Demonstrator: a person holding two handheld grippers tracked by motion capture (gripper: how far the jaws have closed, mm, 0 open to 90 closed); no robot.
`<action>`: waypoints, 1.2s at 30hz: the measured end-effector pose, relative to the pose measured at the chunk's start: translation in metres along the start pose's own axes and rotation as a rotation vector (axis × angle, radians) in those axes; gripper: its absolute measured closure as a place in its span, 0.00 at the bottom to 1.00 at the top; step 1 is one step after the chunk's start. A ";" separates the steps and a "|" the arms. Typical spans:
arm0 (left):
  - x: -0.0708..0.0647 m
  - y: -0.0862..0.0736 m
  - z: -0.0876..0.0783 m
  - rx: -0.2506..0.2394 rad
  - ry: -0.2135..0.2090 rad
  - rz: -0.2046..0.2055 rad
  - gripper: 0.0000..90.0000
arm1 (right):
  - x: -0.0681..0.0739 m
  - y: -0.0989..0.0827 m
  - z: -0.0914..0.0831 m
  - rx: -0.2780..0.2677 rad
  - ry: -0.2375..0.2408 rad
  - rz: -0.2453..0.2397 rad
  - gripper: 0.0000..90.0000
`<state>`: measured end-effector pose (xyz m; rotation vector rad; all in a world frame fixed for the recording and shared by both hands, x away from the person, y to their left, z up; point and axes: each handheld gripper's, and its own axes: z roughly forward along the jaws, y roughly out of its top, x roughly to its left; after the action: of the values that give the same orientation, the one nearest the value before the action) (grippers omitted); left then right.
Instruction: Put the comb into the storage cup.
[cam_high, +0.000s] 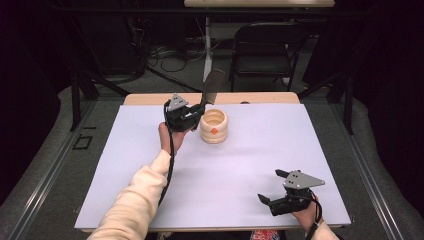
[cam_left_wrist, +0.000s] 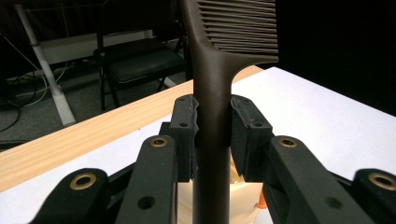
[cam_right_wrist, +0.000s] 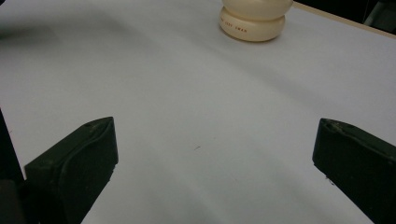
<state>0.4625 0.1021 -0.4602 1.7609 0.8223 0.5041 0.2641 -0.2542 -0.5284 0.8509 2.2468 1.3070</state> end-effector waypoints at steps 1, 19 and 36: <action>0.000 0.001 0.000 0.000 0.000 0.000 0.81 | 0.000 0.000 0.000 -0.002 0.000 -0.003 0.00; -0.003 0.011 0.008 -0.020 -0.003 0.014 0.81 | 0.000 0.000 0.000 -0.004 0.000 -0.003 0.00; -0.007 0.025 0.022 -0.071 -0.022 0.036 0.81 | 0.000 0.000 0.000 -0.001 0.002 -0.001 0.00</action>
<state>0.4799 0.0782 -0.4436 1.7154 0.7501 0.5306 0.2641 -0.2546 -0.5284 0.8485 2.2480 1.3091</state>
